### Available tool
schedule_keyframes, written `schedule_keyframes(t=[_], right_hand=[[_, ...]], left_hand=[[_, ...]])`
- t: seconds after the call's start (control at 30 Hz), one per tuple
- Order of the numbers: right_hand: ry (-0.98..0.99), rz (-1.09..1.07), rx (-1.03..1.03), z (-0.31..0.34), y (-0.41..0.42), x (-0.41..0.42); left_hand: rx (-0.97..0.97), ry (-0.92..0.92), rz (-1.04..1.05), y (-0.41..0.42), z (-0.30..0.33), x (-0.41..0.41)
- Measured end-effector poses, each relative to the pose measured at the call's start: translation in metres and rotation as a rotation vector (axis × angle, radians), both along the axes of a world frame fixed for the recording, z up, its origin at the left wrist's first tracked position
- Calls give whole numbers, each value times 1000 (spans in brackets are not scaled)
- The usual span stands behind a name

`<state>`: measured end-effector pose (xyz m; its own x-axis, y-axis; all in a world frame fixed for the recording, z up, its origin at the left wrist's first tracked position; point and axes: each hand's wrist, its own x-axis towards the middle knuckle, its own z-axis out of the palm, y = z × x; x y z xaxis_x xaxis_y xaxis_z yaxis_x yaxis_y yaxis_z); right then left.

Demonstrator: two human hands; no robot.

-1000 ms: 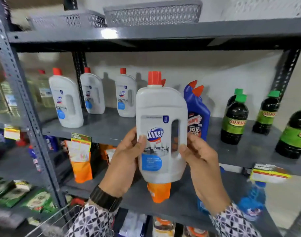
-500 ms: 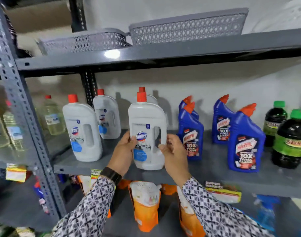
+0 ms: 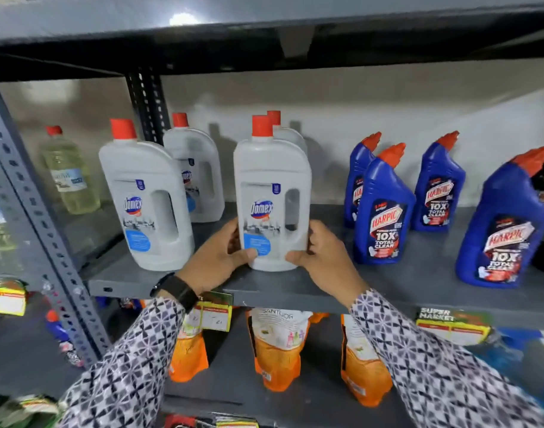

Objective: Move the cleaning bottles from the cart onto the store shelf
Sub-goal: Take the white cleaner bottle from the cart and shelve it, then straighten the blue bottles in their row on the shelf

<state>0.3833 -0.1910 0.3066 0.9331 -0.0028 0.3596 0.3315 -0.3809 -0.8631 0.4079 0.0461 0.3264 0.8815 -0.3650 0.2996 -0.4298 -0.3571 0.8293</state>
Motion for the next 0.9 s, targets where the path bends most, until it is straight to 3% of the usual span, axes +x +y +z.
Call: schedule_keyframes(t=[0.3, 0.67, 0.77, 0.83, 0.9], right_hand=[[6, -4, -17, -8, 3, -7], [23, 13, -69, 5, 9, -29], [-40, -72, -62, 4, -12, -54], [-183, -229, -30, -2, -37, -68], [-319, -415, 28, -5, -68, -80]], left_hand=[[-121, 34, 33, 15, -12, -2], [-107, 78, 21, 17, -1, -15], [-157, -24, 208, 9, 1, -31], [-189, -145, 458, -1, -2, -48], [-223, -258, 544, -29, -6, -73]])
